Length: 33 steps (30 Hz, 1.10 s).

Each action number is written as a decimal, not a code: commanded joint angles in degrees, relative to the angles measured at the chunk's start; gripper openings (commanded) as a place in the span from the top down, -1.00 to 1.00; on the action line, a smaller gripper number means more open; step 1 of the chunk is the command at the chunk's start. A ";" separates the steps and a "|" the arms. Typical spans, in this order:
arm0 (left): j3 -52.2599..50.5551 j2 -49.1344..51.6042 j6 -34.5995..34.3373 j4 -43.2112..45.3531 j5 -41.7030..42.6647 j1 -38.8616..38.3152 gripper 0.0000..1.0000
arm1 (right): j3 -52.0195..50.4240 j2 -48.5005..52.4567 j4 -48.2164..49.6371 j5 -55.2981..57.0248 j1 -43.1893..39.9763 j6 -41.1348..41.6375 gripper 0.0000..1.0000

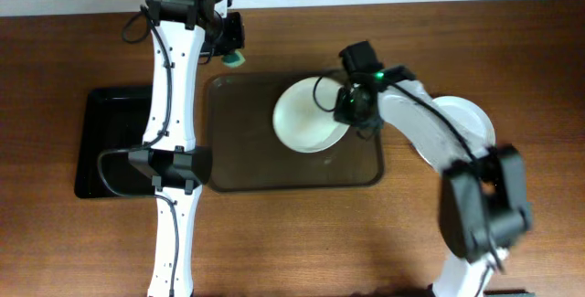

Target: Clean dirty plates on tray and stack at the side

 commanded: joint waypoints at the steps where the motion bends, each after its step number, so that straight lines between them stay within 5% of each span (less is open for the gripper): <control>1: 0.87 -1.25 0.20 -0.07 4.70 -0.15 0.99 | 0.24 -11.28 -3.91 17.70 2.16 -1.68 0.92; 14: 0.74 -1.25 0.85 -0.07 4.70 -0.15 0.99 | 0.17 -14.08 -12.72 67.38 23.26 -1.42 0.92; 33: 0.07 -1.25 0.83 -0.07 4.68 -0.15 0.99 | 0.13 -12.90 -13.92 70.64 24.90 -1.38 0.92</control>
